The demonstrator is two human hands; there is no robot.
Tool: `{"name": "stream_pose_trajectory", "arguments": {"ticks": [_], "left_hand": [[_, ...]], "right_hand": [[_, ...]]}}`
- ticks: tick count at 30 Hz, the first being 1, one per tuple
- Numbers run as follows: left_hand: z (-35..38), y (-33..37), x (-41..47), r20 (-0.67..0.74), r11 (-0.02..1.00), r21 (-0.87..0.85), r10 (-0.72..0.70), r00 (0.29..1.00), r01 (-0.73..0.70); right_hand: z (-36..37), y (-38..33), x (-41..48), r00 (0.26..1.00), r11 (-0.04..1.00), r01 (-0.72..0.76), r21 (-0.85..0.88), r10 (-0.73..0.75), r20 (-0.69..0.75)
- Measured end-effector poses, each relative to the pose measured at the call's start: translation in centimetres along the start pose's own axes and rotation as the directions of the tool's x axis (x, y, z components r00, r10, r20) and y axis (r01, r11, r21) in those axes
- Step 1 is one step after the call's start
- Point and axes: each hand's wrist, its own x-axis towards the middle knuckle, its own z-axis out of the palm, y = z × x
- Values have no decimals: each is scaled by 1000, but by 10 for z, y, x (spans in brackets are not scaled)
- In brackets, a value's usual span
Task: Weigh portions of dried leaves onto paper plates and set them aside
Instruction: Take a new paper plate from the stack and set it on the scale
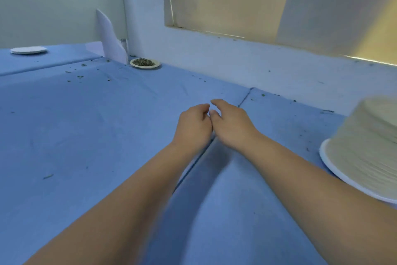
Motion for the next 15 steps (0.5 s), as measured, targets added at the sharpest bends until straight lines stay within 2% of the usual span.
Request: {"name": "stream_pose_trajectory", "arguments": {"ticks": [4,8,12,15], "left_hand": [[34,82,-55,49,977,-48,209,977,-207],[75,156,-94,69,934,-83,354,933,-348],[112,212,-111,145,814,-9,576,804,-581],[135,244,-108,265,729,139,624,735,-670]], "right_hand": [[-77,26,-97,984,999,-41,24,45,-171],[-139,66,-186,934,992,-119,42,126,-335],[-183,120,-264,884,970,-244,-21,213,-417],[-205,163,-308,843,916,-389,-98,311,-439]]}}
